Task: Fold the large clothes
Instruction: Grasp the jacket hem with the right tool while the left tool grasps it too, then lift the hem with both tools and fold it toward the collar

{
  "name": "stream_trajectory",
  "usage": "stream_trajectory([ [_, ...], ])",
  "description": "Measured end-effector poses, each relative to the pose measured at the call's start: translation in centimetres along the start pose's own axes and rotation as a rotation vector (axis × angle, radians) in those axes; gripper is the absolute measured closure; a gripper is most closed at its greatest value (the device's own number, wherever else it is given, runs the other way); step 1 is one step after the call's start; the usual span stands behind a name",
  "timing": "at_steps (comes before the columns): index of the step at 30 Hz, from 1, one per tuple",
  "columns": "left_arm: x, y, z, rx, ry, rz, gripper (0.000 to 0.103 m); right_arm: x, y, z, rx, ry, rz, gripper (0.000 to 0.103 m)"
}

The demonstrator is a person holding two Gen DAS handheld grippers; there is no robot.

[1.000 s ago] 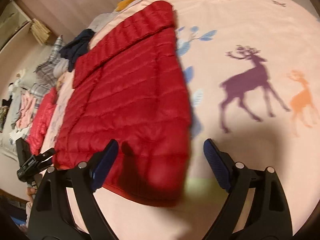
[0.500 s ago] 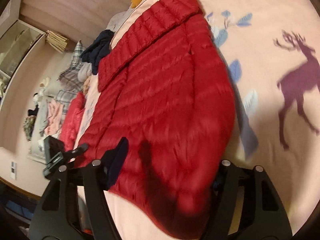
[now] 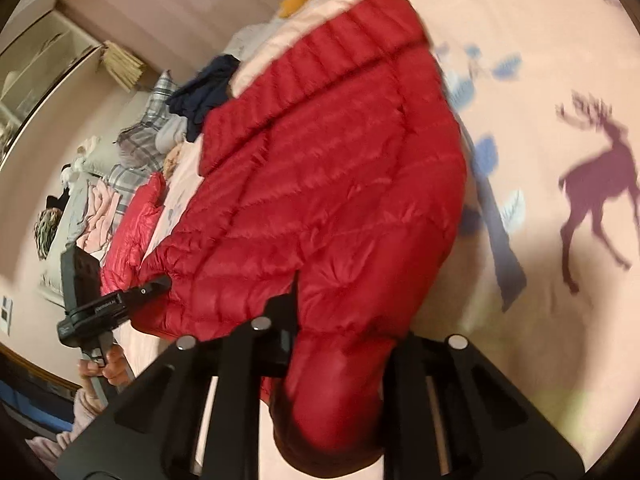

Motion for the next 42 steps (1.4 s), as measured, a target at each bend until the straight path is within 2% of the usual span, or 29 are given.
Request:
stream_trajectory([
  [4, 2.3, 0.2, -2.1, -0.075, 0.028, -0.045, 0.088, 2.2, 0.3, 1.1, 0.038, 0.010, -0.056, 0.090],
  [9, 4.7, 0.0, -4.0, -0.139, 0.004, -0.083, 0.088, 5.6, 0.4, 3.2, 0.107, 0.042, -0.120, 0.091],
  [23, 10.5, -1.4, -6.4, -0.222, -0.075, -0.147, 0.088, 12.3, -1.3, 8.4, 0.306, 0.078, -0.190, 0.091],
  [30, 13.7, -2.9, -7.6, -0.278, -0.119, -0.192, 0.088, 16.3, -3.3, 11.2, 0.425, 0.158, -0.245, 0.091],
  [38, 17.5, -4.8, -8.4, -0.303, -0.198, -0.255, 0.088, 20.5, -4.6, 12.8, 0.486, 0.256, -0.323, 0.090],
  [42, 17.9, -4.4, -8.5, -0.304, -0.177, -0.267, 0.088, 21.0, -4.1, 12.9, 0.492, 0.251, -0.345, 0.090],
])
Point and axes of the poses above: each gripper's, at about its wrist camera, not at the fingertips, and x roughly against the way its jaws point, z to its left, y to its top, the point moved 4 cm from there along -x, roughly the way its jaws point, and after that the axes turned 12 degrees about z, right-handed, at the moved point
